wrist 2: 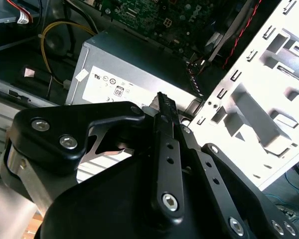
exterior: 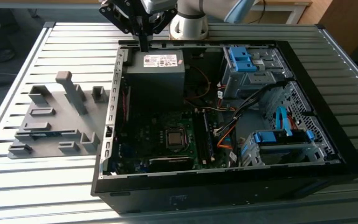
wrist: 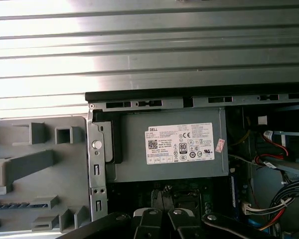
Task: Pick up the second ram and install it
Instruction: 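Reach for the second ram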
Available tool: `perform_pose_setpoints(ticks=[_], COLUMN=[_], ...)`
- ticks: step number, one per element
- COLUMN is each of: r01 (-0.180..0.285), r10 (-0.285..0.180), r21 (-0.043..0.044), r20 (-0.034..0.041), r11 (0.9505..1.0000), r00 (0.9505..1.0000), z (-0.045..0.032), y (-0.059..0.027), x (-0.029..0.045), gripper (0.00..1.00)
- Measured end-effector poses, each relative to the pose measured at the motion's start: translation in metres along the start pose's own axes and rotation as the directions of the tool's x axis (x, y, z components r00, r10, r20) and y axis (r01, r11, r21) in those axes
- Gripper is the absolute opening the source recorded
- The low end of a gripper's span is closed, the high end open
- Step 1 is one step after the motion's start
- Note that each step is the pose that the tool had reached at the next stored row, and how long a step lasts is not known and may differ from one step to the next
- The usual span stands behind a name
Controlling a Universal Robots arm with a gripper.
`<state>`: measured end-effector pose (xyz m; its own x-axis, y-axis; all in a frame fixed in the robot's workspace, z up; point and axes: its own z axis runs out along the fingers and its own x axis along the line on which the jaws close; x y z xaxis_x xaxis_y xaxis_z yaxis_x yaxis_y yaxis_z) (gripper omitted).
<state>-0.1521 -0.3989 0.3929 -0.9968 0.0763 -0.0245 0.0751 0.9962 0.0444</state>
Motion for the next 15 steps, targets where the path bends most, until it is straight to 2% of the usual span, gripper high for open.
perform_pose_setpoints(ticks=[15], r01=[0.000], r10=[0.000], r21=[0.0000], r20=[0.0000], r11=[1.0000], r00=[1.0000], z=[-0.0001], y=[-0.0003], x=[0.0033], gripper=[0.11])
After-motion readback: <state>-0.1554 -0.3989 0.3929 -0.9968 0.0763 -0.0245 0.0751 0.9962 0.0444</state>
